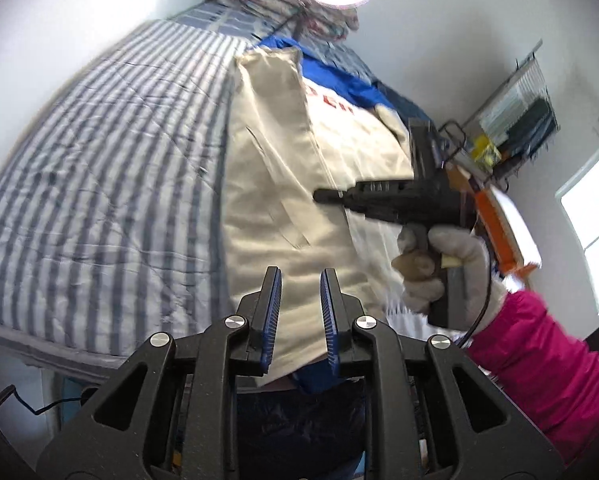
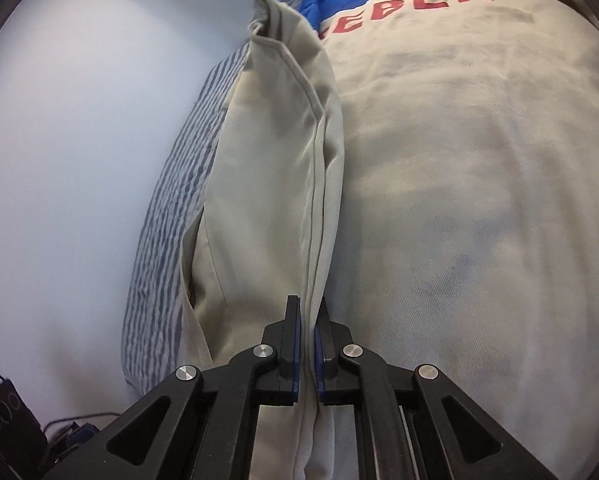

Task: Fold large clothes
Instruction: 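Release the folded side with both tools and withdraw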

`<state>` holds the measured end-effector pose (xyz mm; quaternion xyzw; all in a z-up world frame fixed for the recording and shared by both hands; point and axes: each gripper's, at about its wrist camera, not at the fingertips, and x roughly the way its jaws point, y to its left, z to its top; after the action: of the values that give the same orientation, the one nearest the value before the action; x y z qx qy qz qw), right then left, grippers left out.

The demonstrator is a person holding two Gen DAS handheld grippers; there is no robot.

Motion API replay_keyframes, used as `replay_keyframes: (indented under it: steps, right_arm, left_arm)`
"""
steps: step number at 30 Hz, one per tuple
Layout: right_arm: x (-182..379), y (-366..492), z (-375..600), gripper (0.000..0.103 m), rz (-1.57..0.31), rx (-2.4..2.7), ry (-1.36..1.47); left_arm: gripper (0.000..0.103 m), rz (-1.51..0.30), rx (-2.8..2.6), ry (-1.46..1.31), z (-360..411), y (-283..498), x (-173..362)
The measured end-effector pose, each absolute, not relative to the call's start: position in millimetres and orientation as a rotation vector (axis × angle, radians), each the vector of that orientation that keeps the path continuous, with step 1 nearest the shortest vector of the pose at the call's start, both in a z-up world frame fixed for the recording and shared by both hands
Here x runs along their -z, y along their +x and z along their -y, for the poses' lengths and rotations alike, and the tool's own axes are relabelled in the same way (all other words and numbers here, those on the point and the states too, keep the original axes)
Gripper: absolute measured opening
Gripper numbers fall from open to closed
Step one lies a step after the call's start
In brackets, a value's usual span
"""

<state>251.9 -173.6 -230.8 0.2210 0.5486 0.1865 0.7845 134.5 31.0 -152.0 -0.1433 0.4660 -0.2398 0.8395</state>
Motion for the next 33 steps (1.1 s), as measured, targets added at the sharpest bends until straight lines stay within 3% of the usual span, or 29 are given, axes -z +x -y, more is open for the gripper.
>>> replay_keyframes:
  steps: [2,3,4,7,12,14,17,20,25,26,28,29,31,33]
  right_arm:
    - [220.3,254.8,172.4,0.014,-1.166,-0.412,0.422]
    - [213.0,256.5,173.6,0.032,-1.149,-0.411,0.401]
    - [207.4,255.9,176.3,0.038,-1.135,-0.405,0.393]
    - [185.9,272.6,183.8,0.040,-1.077,-0.405,0.385]
    - [156.8,322.3,186.5,0.074,-0.973,-0.389,0.336]
    - [146.6,344.4,182.3,0.074,-0.943,-0.383,0.306]
    - [139.0,382.3,171.9,0.086,-0.922,-0.374,0.282]
    - [142.7,416.1,165.5,0.086,-0.920,-0.356,0.296]
    - [161.2,467.6,146.7,0.084,-0.957,-0.329,0.282]
    - [165.1,471.8,144.4,0.076,-0.978,-0.312,0.267]
    - [178.6,483.0,142.8,0.048,-1.029,-0.289,0.245]
    - [185.9,486.7,144.8,0.023,-1.058,-0.287,0.255]
    - [192.8,484.2,156.5,0.012,-1.066,-0.294,0.312]
    - [193.9,472.4,180.3,0.008,-1.028,-0.331,0.435]
  left_arm:
    - [0.018,-1.000,0.518,-0.262,-16.6,134.9,160.1]
    - [0.018,-1.012,0.522,-0.253,-11.1,136.1,164.1]
    - [0.018,-1.030,0.524,-0.250,-5.6,138.4,169.9]
    - [0.018,-1.106,0.535,-0.261,6.9,145.0,191.7]
    - [0.018,-1.161,0.523,-0.164,23.7,147.9,213.5]
    - [0.018,-1.172,0.523,-0.136,27.0,149.4,218.0]
    - [0.018,-1.149,0.525,-0.166,24.5,151.4,214.0]
    - [0.018,-1.070,0.482,-0.118,19.7,145.3,197.4]
    - [0.018,-0.995,0.439,-0.122,11.4,153.2,182.4]
    - [0.018,-1.002,0.439,-0.126,10.1,155.9,183.6]
    - [0.018,-1.034,0.451,-0.124,8.6,161.4,189.5]
    - [0.018,-1.064,0.458,-0.109,10.1,163.5,194.9]
    - [0.018,-1.102,0.460,-0.054,17.5,161.9,206.3]
    - [0.018,-1.115,0.458,-0.013,19.8,158.2,210.8]
